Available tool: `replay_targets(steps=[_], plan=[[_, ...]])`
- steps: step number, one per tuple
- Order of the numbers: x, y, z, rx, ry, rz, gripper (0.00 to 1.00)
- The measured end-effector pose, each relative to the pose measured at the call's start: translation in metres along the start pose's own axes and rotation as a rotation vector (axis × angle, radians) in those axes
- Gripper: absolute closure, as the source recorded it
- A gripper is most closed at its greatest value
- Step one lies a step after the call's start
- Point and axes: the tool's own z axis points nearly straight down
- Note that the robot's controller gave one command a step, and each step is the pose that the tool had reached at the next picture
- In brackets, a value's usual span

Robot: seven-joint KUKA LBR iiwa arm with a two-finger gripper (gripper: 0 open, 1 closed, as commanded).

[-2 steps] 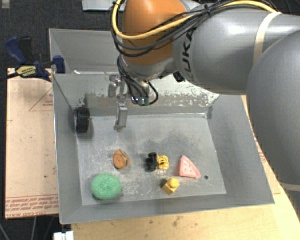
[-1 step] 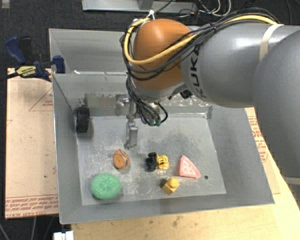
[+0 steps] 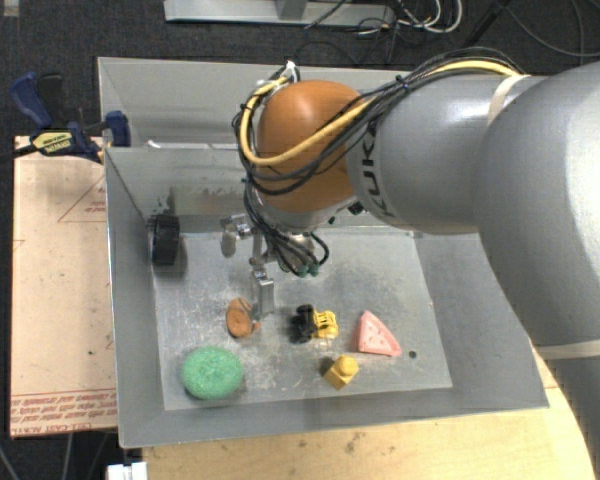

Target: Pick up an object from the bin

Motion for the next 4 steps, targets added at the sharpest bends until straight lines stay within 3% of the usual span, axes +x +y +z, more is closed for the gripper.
replay_targets(steps=[1, 2, 3, 4], plan=[[0.052, -0.011, 0.041, -0.002, 0.003, -0.089, 0.00], [0.073, -0.008, 0.054, -0.002, 0.012, -0.123, 0.00], [0.038, 0.012, 0.059, -0.003, 0.004, -0.302, 1.00], [0.038, 0.012, 0.059, -0.003, 0.004, -0.301, 1.00]])
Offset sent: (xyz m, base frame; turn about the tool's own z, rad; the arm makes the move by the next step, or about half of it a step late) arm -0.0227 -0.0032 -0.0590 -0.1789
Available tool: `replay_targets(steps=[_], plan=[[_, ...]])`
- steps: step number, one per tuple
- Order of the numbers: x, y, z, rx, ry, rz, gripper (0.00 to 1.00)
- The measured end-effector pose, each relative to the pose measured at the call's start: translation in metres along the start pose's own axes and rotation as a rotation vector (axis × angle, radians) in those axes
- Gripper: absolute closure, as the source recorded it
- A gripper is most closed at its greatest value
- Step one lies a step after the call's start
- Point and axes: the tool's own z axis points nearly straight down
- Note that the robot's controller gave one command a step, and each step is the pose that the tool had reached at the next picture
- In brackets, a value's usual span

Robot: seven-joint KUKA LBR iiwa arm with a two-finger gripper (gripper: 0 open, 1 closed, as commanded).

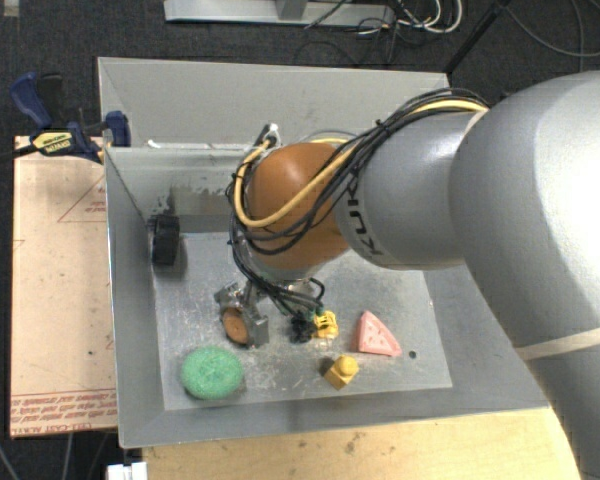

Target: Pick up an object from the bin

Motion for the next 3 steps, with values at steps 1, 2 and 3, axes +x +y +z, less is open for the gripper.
replay_targets(steps=[1, 2, 3], plan=[[-0.028, 0.010, -0.124, 0.001, -0.001, -0.042, 1.00], [-0.028, 0.010, -0.124, 0.001, -0.001, -0.042, 1.00], [-0.029, 0.006, -0.164, -0.001, 0.007, -0.057, 1.00]])
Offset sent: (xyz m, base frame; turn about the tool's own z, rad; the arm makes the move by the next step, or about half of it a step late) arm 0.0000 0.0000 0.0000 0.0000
